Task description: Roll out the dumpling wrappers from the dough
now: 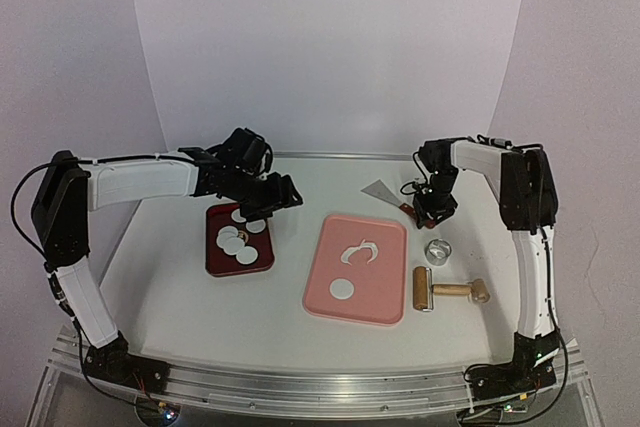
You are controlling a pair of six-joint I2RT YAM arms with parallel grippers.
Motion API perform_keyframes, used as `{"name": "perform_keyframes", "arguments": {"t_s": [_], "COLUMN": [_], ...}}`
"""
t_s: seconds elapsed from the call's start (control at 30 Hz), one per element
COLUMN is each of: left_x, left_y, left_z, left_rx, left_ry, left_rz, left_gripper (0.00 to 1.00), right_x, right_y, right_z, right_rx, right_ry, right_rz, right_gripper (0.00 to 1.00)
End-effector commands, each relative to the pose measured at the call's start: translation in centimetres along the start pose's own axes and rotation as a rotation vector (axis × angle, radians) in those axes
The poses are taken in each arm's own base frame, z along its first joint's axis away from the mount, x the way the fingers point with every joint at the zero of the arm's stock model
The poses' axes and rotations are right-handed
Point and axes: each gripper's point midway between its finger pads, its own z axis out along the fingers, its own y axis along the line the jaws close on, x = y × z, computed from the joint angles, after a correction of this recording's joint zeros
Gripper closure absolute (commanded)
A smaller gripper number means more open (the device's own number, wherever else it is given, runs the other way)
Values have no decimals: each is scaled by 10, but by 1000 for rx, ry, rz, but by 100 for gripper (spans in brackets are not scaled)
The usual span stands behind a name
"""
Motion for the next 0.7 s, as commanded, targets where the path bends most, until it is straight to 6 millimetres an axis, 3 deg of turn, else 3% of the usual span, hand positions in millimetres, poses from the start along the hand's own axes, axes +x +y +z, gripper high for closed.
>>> {"name": "perform_keyframes", "arguments": {"t_s": [0.0,0.07,0.2,0.37,0.53,0.63,0.67], "left_x": [-13,-12,-12,-11,-4,-5,-6], "left_y": [-6,-5,-4,-12,-18,-35,-40], "left_z": [-3,-3,-5,-7,-6,-15,-19], "left_rx": [10,9,6,49,54,110,129], "left_ry": [-30,-26,-24,5,83,115,127], "left_rz": [-10,-11,-11,26,81,103,104], "left_gripper": [24,24,24,24,24,23,23], "right_x": [0,1,-4,-20,-25,-14,-4], "right_y": [3,4,4,6,26,52,64], "right_z": [8,12,5,-36,-96,-130,-133], "right_rx": [-22,-24,-29,-29,-46,-67,-71], "right_ry": [26,31,9,-93,-218,-274,-269], "right_rz": [-23,-29,-35,-47,-88,-143,-164], "right_gripper": [48,52,73,99,100,100,100]}}
